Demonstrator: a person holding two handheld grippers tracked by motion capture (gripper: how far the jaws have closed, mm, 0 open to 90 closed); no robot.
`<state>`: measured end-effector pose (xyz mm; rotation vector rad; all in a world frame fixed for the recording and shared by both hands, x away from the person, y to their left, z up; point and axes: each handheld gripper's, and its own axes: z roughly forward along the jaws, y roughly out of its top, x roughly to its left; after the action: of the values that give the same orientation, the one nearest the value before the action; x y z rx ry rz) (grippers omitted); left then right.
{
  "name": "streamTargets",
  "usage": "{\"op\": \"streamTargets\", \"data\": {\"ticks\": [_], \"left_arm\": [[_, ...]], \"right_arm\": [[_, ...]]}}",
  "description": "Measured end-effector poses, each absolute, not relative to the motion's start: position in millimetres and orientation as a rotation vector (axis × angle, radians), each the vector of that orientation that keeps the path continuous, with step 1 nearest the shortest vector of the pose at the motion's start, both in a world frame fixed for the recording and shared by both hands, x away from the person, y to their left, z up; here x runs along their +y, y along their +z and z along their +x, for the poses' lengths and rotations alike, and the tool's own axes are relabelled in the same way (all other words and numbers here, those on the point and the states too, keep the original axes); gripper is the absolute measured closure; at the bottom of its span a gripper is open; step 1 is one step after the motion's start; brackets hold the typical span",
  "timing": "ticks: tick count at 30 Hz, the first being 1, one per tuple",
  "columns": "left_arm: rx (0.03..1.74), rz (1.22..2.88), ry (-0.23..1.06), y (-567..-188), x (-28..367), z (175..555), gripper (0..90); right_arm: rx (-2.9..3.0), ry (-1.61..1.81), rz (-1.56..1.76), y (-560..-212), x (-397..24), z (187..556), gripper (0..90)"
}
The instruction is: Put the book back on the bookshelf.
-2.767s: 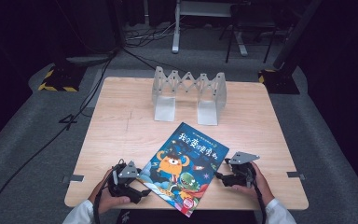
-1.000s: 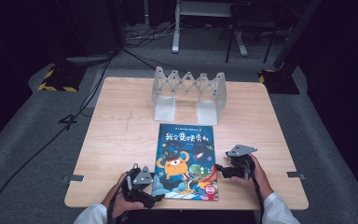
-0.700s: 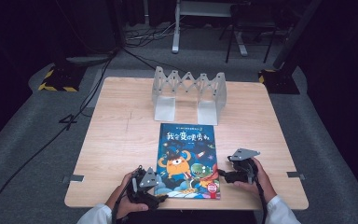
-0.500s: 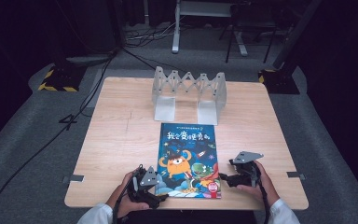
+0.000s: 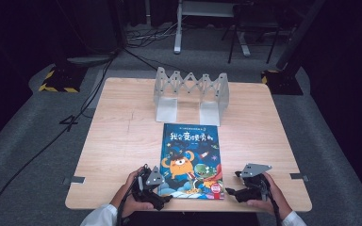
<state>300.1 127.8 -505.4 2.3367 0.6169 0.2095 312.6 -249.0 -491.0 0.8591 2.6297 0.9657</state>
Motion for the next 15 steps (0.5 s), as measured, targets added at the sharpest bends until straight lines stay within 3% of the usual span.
{"op": "streamTargets", "data": {"ticks": [5, 11, 12, 15], "left_arm": [[0.618, 2.323, 0.203, -505, 134, 298, 8.1], [0.644, 2.32, 0.219, -505, 147, 296, 8.0], [0.647, 2.317, 0.22, -505, 149, 296, 8.0], [0.647, 2.319, 0.224, -505, 153, 295, 8.0]], "right_arm": [[2.719, 0.913, 0.844, -483, -245, 300, 29.9], [2.761, 0.774, 0.901, -477, -237, 290, 48.8], [2.799, 0.737, 0.889, -474, -234, 287, 56.8], [2.831, 0.654, 0.87, -471, -228, 285, 59.8]]}}
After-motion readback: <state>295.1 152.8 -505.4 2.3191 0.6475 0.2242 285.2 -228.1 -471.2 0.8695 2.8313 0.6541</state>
